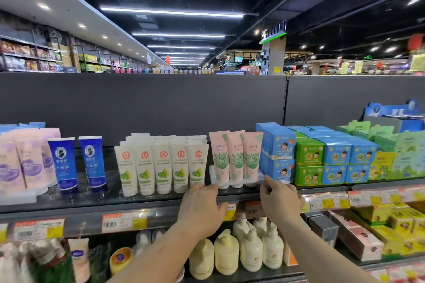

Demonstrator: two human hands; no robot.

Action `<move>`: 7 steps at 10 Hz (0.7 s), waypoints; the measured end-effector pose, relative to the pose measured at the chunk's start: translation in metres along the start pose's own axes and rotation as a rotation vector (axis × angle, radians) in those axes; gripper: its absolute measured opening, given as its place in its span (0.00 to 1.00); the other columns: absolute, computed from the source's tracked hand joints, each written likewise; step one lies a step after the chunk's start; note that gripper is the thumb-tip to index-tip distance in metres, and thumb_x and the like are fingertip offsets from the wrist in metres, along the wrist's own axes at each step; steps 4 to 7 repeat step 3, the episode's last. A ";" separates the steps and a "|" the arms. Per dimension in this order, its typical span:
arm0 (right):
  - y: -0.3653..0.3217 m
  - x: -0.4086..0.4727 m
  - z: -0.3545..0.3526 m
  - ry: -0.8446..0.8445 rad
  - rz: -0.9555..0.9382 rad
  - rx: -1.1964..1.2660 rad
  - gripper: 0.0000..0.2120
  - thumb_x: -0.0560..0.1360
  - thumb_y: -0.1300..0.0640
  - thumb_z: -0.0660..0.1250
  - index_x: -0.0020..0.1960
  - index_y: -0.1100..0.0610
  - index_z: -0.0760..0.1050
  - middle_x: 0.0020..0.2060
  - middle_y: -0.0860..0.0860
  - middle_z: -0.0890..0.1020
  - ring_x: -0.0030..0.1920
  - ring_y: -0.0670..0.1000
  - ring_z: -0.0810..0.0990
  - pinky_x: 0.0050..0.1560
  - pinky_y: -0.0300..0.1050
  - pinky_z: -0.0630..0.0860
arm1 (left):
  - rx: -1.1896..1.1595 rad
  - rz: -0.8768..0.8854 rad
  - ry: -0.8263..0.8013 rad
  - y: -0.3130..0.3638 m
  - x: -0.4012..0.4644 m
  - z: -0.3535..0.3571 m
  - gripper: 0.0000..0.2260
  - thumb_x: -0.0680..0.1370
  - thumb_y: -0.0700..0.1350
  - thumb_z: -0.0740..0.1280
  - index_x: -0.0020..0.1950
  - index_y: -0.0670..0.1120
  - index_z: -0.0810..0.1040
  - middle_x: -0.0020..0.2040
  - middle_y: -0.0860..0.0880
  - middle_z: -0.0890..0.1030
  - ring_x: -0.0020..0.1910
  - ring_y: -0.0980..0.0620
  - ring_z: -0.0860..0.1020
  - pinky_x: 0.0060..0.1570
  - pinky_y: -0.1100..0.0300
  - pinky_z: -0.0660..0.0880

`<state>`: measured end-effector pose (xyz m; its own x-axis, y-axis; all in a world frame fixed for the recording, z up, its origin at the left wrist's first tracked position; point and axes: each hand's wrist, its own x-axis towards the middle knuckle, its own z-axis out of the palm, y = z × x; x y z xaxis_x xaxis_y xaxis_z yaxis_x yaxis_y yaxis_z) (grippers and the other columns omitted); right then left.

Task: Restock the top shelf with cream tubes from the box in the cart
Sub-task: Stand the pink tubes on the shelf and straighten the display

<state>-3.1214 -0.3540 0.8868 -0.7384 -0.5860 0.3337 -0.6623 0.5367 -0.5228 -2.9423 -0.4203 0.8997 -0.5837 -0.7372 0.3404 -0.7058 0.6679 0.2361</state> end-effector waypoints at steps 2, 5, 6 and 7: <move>0.000 0.000 0.004 0.039 0.003 0.022 0.12 0.80 0.49 0.58 0.58 0.44 0.77 0.53 0.48 0.82 0.60 0.55 0.72 0.63 0.53 0.65 | -0.030 0.000 0.007 -0.003 -0.001 0.000 0.22 0.78 0.57 0.61 0.69 0.50 0.69 0.63 0.49 0.75 0.65 0.50 0.69 0.64 0.55 0.67; -0.001 0.001 0.001 0.032 0.009 0.018 0.14 0.80 0.49 0.57 0.63 0.43 0.75 0.54 0.48 0.82 0.62 0.54 0.71 0.64 0.53 0.64 | -0.036 0.026 -0.001 -0.005 -0.002 -0.002 0.22 0.78 0.57 0.61 0.70 0.51 0.67 0.64 0.49 0.74 0.66 0.50 0.68 0.65 0.55 0.66; -0.001 0.001 0.001 0.032 0.009 0.018 0.14 0.80 0.49 0.57 0.63 0.43 0.75 0.54 0.48 0.82 0.62 0.54 0.71 0.64 0.53 0.64 | -0.036 0.026 -0.001 -0.005 -0.002 -0.002 0.22 0.78 0.57 0.61 0.70 0.51 0.67 0.64 0.49 0.74 0.66 0.50 0.68 0.65 0.55 0.66; -0.001 0.001 0.001 0.032 0.009 0.018 0.14 0.80 0.49 0.57 0.63 0.43 0.75 0.54 0.48 0.82 0.62 0.54 0.71 0.64 0.53 0.64 | -0.036 0.026 -0.001 -0.005 -0.002 -0.002 0.22 0.78 0.57 0.61 0.70 0.51 0.67 0.64 0.49 0.74 0.66 0.50 0.68 0.65 0.55 0.66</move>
